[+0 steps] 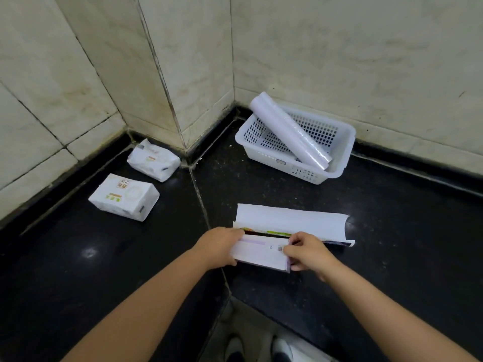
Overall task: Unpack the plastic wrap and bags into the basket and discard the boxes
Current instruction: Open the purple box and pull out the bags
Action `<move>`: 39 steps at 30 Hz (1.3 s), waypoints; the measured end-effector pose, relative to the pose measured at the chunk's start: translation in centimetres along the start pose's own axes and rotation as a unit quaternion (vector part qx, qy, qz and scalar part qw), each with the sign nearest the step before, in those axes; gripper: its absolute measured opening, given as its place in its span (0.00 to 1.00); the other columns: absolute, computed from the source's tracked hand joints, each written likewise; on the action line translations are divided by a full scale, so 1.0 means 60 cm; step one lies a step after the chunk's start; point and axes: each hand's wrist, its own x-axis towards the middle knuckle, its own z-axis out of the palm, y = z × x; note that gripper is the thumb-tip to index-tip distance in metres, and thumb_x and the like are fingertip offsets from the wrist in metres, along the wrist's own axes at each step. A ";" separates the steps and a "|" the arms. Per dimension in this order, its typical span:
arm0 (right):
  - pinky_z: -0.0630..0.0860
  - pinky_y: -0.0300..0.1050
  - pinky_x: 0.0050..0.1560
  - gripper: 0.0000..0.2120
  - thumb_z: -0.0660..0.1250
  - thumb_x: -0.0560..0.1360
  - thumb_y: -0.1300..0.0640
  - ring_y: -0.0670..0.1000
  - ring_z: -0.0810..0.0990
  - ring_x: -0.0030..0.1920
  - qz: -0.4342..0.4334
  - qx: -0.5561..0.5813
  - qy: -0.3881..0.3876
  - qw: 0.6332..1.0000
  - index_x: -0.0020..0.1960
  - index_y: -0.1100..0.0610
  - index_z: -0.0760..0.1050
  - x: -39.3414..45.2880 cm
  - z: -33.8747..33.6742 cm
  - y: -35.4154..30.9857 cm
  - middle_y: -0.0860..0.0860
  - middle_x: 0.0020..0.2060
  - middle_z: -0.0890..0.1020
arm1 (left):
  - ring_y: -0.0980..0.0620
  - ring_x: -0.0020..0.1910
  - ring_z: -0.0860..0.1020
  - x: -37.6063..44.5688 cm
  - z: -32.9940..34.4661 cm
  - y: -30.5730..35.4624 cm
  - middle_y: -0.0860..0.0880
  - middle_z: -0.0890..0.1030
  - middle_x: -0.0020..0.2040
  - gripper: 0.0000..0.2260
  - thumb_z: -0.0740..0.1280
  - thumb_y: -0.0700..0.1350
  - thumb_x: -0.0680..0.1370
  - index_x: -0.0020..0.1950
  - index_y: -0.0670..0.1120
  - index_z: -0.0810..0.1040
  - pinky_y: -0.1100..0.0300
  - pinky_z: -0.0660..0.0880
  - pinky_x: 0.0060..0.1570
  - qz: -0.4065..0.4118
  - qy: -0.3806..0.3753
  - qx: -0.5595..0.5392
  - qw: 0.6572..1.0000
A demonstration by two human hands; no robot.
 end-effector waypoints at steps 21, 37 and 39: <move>0.65 0.48 0.68 0.23 0.71 0.69 0.66 0.60 0.69 0.66 -0.280 -0.283 0.177 0.900 0.62 0.64 0.72 -0.013 -0.007 -0.020 0.60 0.66 0.71 | 0.51 0.61 0.73 -0.039 0.024 -0.053 0.51 0.75 0.65 0.29 0.71 0.49 0.71 0.69 0.52 0.64 0.60 0.69 0.59 -0.067 0.064 -0.180 0.979; 0.74 0.48 0.42 0.11 0.56 0.79 0.59 0.52 0.75 0.35 -0.312 -0.292 -0.007 0.904 0.43 0.59 0.75 -0.046 0.015 -0.044 0.55 0.33 0.78 | 0.50 0.58 0.76 -0.028 0.024 -0.062 0.50 0.77 0.62 0.29 0.71 0.52 0.69 0.68 0.53 0.65 0.59 0.71 0.55 -0.074 0.056 -0.145 0.985; 0.75 0.47 0.43 0.10 0.57 0.78 0.59 0.53 0.76 0.37 -0.309 -0.286 0.015 0.907 0.50 0.57 0.77 -0.040 0.018 -0.059 0.54 0.36 0.80 | 0.50 0.59 0.76 -0.028 0.023 -0.061 0.50 0.77 0.62 0.29 0.71 0.52 0.69 0.67 0.53 0.66 0.59 0.71 0.56 -0.068 0.055 -0.147 0.985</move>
